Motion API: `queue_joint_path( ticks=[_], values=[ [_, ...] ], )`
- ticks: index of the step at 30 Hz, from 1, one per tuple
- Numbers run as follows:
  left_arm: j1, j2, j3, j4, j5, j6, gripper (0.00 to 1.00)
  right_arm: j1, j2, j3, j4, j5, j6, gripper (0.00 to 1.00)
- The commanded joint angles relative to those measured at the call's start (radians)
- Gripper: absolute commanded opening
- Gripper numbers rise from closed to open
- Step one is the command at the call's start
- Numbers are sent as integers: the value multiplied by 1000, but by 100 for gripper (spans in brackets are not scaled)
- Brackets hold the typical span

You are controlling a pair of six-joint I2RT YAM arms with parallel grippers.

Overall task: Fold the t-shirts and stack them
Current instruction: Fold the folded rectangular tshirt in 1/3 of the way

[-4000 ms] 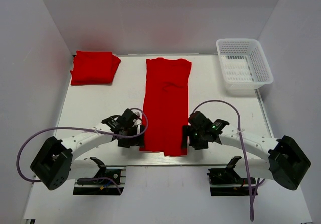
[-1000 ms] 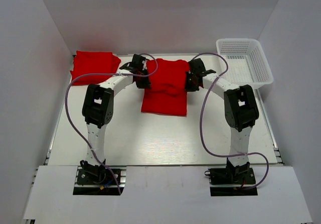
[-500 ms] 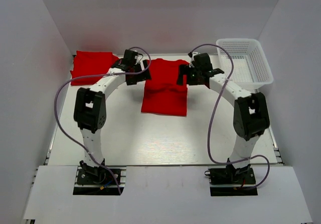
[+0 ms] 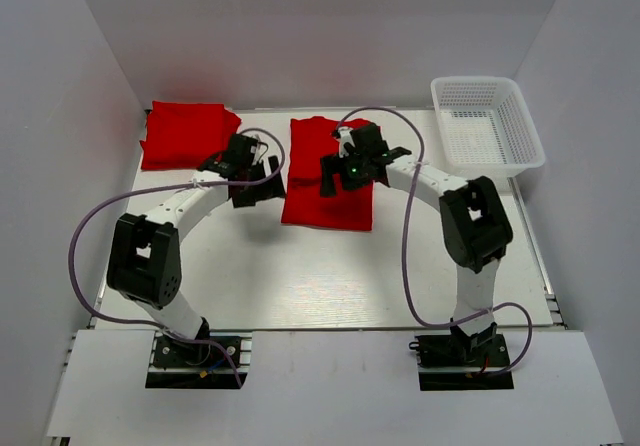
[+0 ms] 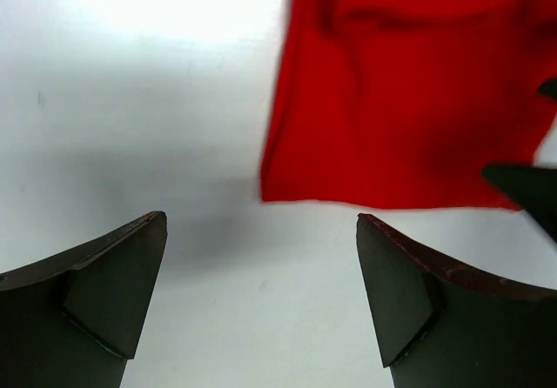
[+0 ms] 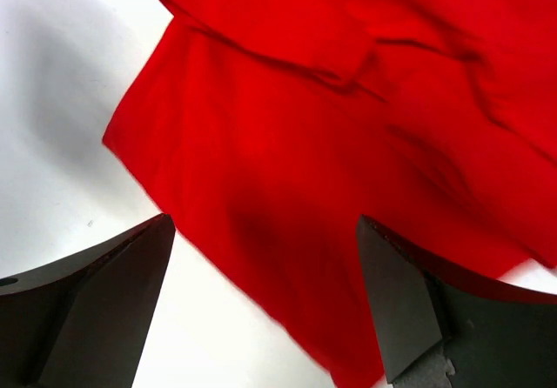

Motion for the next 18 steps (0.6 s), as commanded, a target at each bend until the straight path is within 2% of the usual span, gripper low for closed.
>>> queue_joint_path(
  ticks=[1, 8, 18],
  values=[
    [1, -77, -61, -63, -12, -8, 100, 15, 65, 100, 5, -41, -15, 90],
    [1, -201, -220, -72, -32, -39, 100, 35, 187, 184, 28, -37, -11, 90],
    [1, -242, -240, -103, -75, -48, 100, 32, 267, 246, 76, 61, -9, 90]
  ],
)
